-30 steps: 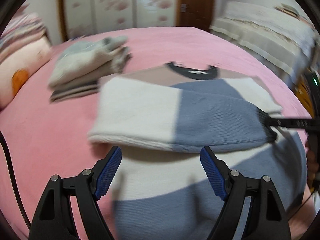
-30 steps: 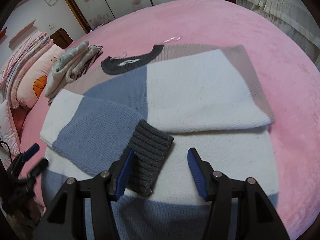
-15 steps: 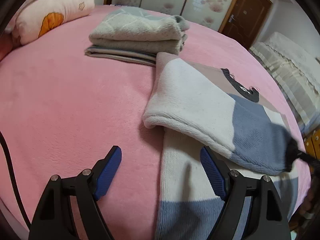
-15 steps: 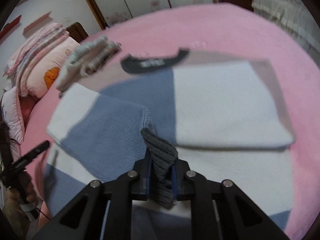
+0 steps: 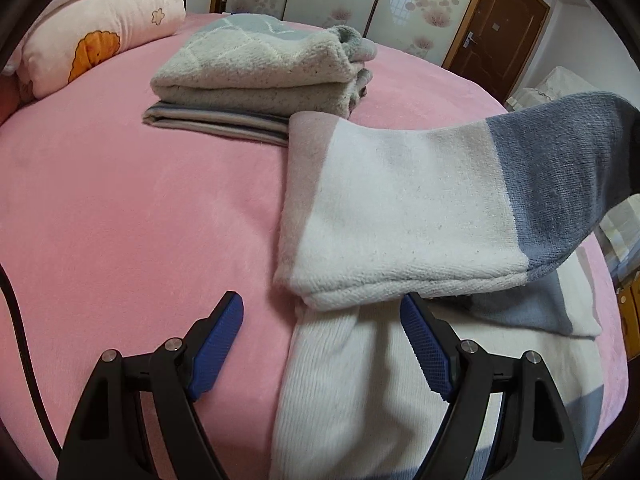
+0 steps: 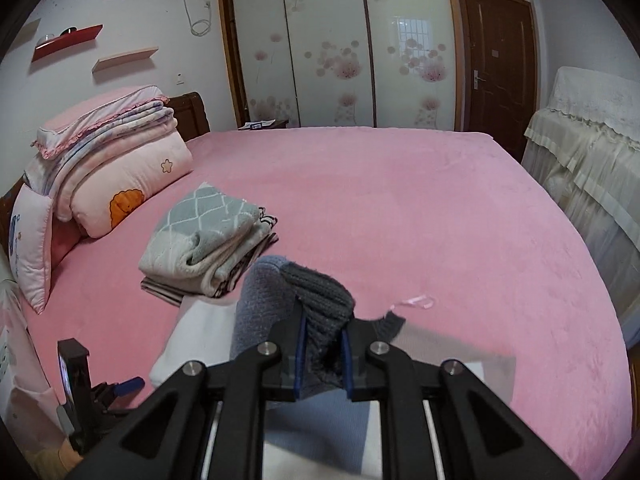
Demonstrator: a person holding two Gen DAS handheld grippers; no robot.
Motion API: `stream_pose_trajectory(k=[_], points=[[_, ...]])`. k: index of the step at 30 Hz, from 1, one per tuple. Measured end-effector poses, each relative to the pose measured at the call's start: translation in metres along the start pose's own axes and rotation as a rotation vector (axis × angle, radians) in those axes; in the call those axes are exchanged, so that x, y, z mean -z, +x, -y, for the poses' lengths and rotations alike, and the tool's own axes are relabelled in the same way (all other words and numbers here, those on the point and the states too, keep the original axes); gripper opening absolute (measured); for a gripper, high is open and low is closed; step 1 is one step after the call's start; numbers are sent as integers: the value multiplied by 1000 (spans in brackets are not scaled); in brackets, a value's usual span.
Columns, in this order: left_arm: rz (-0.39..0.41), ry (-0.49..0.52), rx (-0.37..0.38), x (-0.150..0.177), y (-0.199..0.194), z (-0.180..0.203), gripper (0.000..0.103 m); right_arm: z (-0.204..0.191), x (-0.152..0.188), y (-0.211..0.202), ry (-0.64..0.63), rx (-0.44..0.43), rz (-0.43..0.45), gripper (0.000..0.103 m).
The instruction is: Fold small clothes
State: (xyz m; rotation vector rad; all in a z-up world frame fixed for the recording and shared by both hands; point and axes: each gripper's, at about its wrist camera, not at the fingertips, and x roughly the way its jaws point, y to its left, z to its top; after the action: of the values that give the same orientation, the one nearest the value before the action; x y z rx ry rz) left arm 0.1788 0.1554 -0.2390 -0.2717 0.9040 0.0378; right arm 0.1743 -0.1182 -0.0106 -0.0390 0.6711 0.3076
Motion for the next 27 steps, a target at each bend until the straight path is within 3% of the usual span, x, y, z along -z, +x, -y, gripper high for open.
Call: stream_pose_trajectory(k=[5, 11, 16, 20, 22, 27], points=[[16, -43, -28, -8, 4, -3, 77, 7, -8, 16, 23, 10, -15, 13], [4, 5, 44, -1, -4, 4, 76, 8, -20, 4, 57, -39, 12, 13], [-14, 78, -8, 8, -1, 15, 76, -3, -33, -8, 32, -53, 45, 13], [-15, 7, -51, 0, 8, 3, 75, -2, -32, -6, 30, -30, 36, 13], [-10, -58, -61, -8, 10, -6, 58, 3, -26, -2, 40, -10, 11, 13], [-14, -143, -34, -12, 9, -17, 35, 30, 1, 15, 94, 47, -70, 13]])
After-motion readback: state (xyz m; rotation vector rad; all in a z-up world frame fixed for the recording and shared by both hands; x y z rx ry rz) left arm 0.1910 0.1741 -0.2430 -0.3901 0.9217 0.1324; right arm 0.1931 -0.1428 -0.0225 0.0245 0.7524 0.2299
